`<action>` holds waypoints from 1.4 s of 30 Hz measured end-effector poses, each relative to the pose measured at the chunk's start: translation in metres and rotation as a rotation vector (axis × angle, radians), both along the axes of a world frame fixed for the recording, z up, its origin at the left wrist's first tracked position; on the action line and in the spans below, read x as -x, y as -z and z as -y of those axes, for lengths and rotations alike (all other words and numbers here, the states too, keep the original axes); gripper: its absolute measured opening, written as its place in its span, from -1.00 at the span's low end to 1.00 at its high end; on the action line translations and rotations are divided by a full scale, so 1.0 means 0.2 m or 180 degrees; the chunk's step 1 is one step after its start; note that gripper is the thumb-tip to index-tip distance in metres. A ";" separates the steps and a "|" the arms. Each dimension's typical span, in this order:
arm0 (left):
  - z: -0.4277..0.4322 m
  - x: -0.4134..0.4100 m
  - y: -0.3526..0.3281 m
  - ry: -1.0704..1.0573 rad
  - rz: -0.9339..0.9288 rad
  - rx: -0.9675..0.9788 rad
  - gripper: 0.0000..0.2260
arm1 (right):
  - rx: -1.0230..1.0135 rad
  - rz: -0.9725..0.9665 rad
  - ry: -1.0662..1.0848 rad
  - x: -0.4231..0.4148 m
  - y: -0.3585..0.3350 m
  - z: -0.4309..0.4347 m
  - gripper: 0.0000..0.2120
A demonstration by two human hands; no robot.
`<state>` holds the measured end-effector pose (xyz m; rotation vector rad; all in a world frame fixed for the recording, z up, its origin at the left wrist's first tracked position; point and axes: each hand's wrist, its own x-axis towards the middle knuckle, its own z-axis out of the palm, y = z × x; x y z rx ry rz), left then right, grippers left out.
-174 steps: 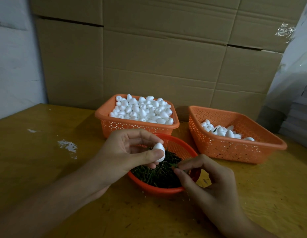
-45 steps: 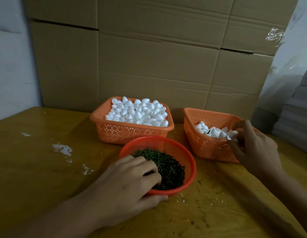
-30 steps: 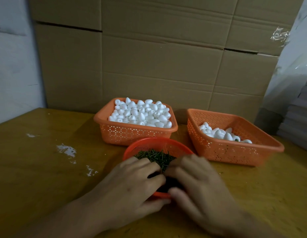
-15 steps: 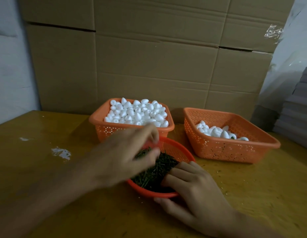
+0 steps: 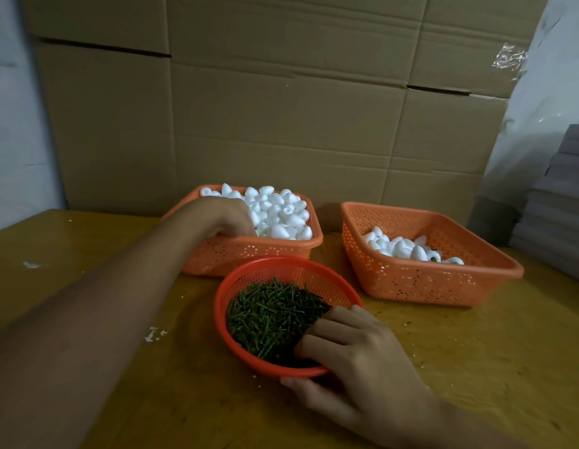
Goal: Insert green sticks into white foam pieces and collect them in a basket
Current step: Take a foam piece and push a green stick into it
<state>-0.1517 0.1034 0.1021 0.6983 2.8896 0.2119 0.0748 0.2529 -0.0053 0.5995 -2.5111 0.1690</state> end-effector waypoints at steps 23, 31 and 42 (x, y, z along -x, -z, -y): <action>0.11 -0.40 0.17 0.0751 -0.1068 -0.3323 -0.67 | -0.0118 -0.0036 -0.0016 0.00 -0.01 -0.03 -0.67; 0.19 -0.68 0.28 0.1031 -0.0788 -0.3653 -0.64 | 0.0127 0.0037 0.0172 -0.02 -0.01 -0.03 -0.64; 0.23 -0.70 0.46 0.0941 -0.0670 -0.3650 -0.67 | -0.0079 0.0417 0.0210 -0.02 -0.04 -0.02 -0.63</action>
